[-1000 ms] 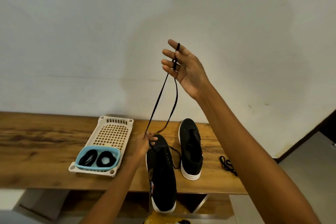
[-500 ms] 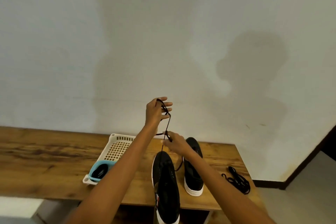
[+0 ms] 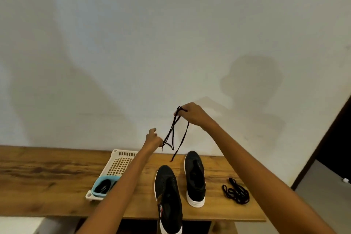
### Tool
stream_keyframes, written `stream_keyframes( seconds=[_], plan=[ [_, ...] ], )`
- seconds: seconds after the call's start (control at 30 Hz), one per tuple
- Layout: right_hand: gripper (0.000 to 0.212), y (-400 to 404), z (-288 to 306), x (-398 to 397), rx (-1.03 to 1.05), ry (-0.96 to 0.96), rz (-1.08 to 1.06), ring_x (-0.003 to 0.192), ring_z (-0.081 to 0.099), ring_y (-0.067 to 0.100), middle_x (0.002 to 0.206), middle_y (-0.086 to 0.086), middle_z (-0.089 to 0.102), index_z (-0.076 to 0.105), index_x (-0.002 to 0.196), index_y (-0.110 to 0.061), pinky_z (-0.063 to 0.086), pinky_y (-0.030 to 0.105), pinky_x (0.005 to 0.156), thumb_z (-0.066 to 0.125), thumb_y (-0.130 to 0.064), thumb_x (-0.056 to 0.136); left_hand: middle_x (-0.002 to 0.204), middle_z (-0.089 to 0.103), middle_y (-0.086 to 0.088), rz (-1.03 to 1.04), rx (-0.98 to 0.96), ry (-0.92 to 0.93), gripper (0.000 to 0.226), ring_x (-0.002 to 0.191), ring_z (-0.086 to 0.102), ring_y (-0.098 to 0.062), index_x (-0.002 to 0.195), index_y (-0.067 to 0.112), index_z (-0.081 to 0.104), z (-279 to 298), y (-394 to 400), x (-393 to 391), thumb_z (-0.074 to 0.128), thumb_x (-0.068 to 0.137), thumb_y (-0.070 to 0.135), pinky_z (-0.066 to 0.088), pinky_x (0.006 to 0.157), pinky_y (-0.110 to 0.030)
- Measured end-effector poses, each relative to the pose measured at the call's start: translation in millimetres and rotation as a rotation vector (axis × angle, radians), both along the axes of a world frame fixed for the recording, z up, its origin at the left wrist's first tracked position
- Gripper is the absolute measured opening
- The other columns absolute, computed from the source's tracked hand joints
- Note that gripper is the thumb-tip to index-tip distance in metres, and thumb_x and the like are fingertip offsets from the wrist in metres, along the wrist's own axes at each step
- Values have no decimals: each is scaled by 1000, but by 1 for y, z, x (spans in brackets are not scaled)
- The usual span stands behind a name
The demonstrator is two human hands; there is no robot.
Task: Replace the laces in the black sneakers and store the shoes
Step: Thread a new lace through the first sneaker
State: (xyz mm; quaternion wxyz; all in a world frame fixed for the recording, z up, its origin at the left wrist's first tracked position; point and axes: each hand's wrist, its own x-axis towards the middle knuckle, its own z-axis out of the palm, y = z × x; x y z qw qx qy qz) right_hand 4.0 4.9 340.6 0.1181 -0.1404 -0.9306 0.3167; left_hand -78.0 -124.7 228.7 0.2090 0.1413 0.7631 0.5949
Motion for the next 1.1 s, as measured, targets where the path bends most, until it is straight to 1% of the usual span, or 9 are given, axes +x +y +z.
stream_keyframes(
  seconds=[0.13, 0.23, 0.33, 0.5, 0.63, 0.77, 0.83, 0.9, 1.1],
  plan=[
    [39, -5, 20, 28, 294, -138, -7, 49, 36, 12, 52, 0, 41, 47, 56, -16, 25, 26, 48, 56, -23, 93, 149, 33, -3, -130, 274, 112, 66, 136, 31, -18, 146, 16, 23, 30, -10, 32, 50, 89, -1, 29, 104, -30],
    [27, -16, 36, 50, 264, -169, 70, 51, 36, 12, 55, 3, 44, 56, 62, -8, 26, 23, 49, 59, -16, 88, 141, 40, 7, -393, 215, 261, 64, 130, 36, -9, 145, 22, 26, 59, -5, 58, 58, 90, 29, 29, 107, -31],
    [15, -24, 51, 78, 205, -92, 85, 56, 46, 12, 61, 4, 53, 61, 69, -8, 34, 19, 52, 60, -11, 83, 123, 58, 1, -464, 244, 315, 52, 112, 56, -13, 136, 20, 38, 82, 4, 90, 59, 90, 32, 41, 96, -26],
    [7, 3, 55, 145, -280, 282, -41, 64, 61, 12, 73, 5, 64, 66, 91, -4, 52, 18, 60, 63, -5, 85, 63, 43, 3, -510, 317, 303, 19, 53, 47, -9, 109, 15, 56, 81, 0, 134, 46, 98, 28, 52, 73, -27],
    [7, 28, 13, 198, -640, 447, -154, 63, 57, 15, 74, 8, 63, 64, 91, -3, 51, 20, 58, 62, 1, 86, 65, 45, 2, -490, 467, 204, 33, 58, 49, -9, 78, 13, 51, 77, -2, 161, 35, 100, 31, 51, 72, -29],
    [9, 4, -63, 219, -843, 356, -156, 65, 57, 10, 82, 3, 67, 63, 94, -7, 48, 22, 65, 64, -11, 87, 101, 68, -3, -331, 635, 56, 39, 98, 63, -15, 87, 4, 57, 76, 24, 182, 33, 101, 31, 52, 87, -31],
    [8, -14, -88, 221, -955, 420, -144, 68, 55, 11, 79, 2, 64, 62, 91, -9, 46, 23, 66, 64, -15, 86, 73, 67, -2, -238, 768, -209, 39, 68, 65, -15, 79, 9, 56, 72, 38, 202, 36, 101, 33, 52, 69, -27],
    [23, -25, -107, 221, -1033, 511, -152, 74, 57, 11, 83, 2, 64, 62, 98, -9, 45, 23, 69, 65, -26, 83, 46, 43, 4, -131, 880, -440, 39, 36, 40, -10, 65, 16, 40, 70, 45, 216, 40, 100, 34, 38, 43, -22],
    [47, -43, -146, 222, -1492, 646, -489, 95, 56, 18, 100, 6, 59, 58, 118, -11, 43, 33, 87, 44, -48, 94, 37, 19, 8, -23, 1024, -489, 50, 28, 14, -5, 53, 21, 25, 82, 55, 224, 37, 99, 36, 11, 28, -15]
  ],
)
